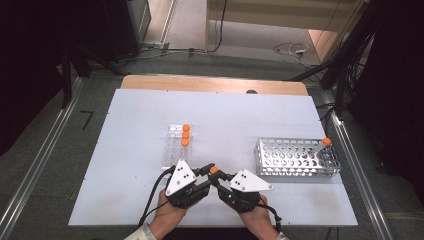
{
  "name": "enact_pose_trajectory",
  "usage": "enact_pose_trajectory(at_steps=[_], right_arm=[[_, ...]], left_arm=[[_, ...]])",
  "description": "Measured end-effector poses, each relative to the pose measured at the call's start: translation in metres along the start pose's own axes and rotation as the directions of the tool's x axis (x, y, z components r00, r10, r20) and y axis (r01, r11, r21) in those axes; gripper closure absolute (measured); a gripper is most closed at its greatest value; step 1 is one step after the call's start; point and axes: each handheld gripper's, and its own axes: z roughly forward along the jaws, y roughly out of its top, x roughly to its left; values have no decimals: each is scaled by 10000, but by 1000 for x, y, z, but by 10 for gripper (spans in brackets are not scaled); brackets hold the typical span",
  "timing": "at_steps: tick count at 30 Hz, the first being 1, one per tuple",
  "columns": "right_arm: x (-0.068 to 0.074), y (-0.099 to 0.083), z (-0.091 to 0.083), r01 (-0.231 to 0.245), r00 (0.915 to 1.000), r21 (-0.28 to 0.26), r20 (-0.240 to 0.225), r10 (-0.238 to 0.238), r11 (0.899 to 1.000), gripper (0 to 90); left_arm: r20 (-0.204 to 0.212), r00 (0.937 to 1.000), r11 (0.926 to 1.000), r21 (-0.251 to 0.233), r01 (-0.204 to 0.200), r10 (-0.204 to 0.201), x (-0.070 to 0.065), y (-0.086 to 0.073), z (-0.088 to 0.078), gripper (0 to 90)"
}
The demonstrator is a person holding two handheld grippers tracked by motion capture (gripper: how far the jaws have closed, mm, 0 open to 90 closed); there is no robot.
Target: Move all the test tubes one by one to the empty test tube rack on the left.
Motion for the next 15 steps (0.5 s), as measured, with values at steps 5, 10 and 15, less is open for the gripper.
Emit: enact_pose_trajectory(at_steps=[5,10,15], right_arm=[[0,0,0,-20,10000,-20,-83,20,10000,666],[0,1,1,-84,9995,119,-297,88,9999,489],[-2,2,2,-245,9995,299,-209,251,9993,300]], left_arm=[[53,10000,10000,-2,14,-14,0,0,0,696],[66,10000,10000,-4,19,-19,-1,1,0,696],[46,10000,10000,-5,-9,9,0,1,-1,696]])
